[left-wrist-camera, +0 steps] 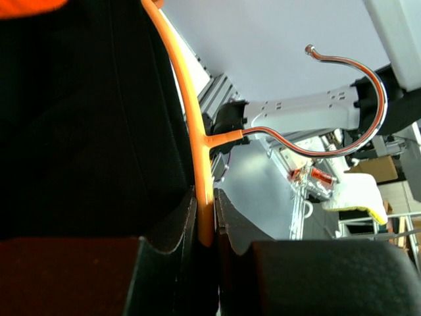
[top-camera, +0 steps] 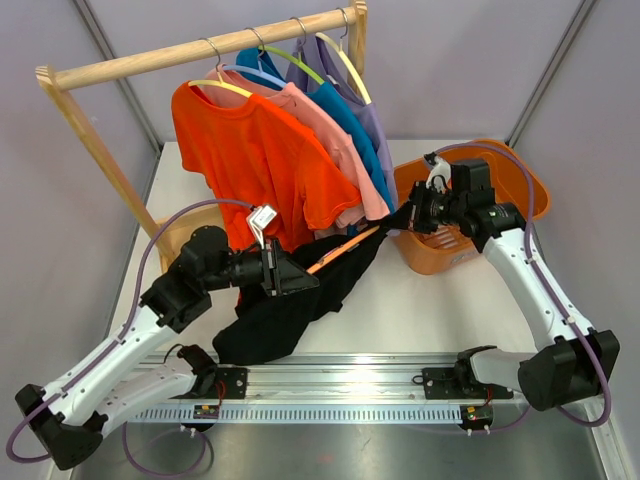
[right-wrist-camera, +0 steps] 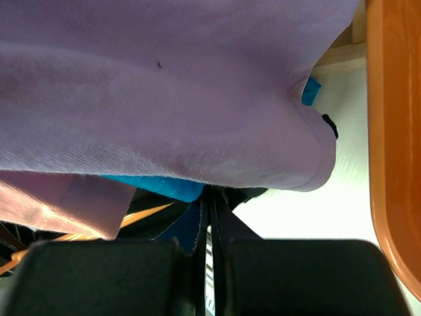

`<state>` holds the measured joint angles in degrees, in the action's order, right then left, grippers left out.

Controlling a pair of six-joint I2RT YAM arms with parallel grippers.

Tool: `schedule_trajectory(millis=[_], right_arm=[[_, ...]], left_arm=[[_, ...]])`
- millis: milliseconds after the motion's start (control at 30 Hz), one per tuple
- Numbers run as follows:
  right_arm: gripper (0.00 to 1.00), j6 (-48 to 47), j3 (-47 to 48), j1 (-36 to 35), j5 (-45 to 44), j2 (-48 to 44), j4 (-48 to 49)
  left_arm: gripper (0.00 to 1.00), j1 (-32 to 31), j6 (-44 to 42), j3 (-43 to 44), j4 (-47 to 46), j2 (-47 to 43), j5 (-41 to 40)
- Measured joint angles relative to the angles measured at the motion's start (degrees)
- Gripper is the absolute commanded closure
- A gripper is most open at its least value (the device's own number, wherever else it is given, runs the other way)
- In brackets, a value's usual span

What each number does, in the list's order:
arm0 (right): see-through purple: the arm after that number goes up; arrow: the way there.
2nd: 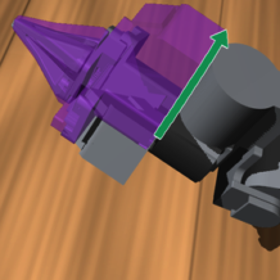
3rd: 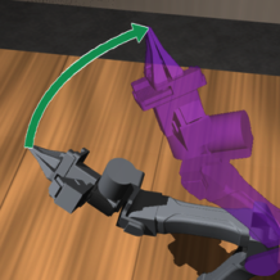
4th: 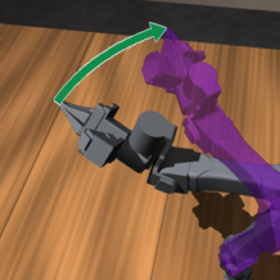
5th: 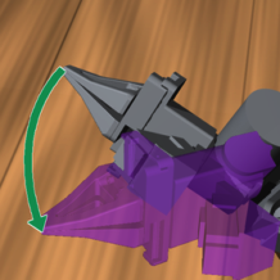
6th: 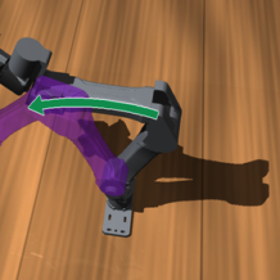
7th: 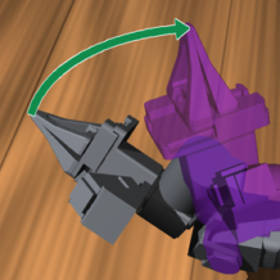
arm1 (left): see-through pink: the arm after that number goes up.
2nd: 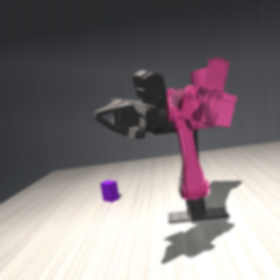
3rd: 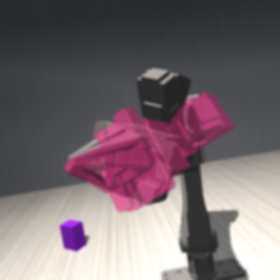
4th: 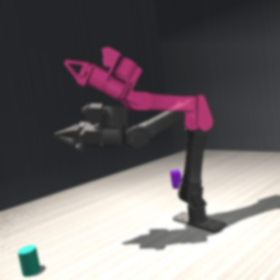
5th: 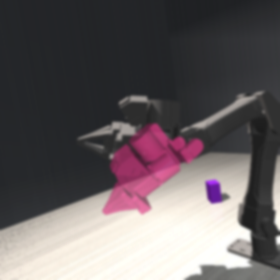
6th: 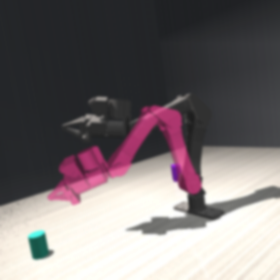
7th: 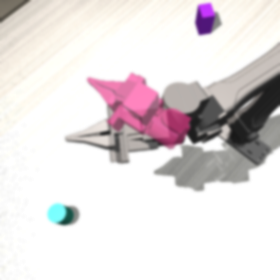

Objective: Remove the t-shirt from the hanger
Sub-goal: Remove the tshirt from the hanger

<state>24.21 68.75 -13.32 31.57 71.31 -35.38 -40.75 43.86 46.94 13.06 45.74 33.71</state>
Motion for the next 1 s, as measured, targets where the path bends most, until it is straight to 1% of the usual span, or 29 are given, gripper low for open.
schedule_trajectory(millis=[133,233,367,700,1000], right_arm=[[1.0,-1.4,-1.7,0.7,1.6,0.0,-0.1],[1.0,-2.3,-2.5,2.5,4.6,0.0,-0.3],[1.0,-4.0,-3.3,3.2,7.6,0.0,0.0],[1.0,-7.0,-6.7,3.3,11.0,1.0,1.2],[1.0,-10.2,-7.1,4.4,15.2,3.5,2.0]], left_arm=[[1.0,0.1,-2.6,2.6,5.6,-0.7,0.3],[1.0,0.1,-4.6,5.5,9.6,-0.8,0.2],[1.0,0.2,-5.1,7.6,12.2,-1.2,0.0],[1.0,0.2,-2.7,7.7,13.5,-2.3,0.0],[1.0,0.3,0.2,9.2,13.5,-2.1,-0.8]])
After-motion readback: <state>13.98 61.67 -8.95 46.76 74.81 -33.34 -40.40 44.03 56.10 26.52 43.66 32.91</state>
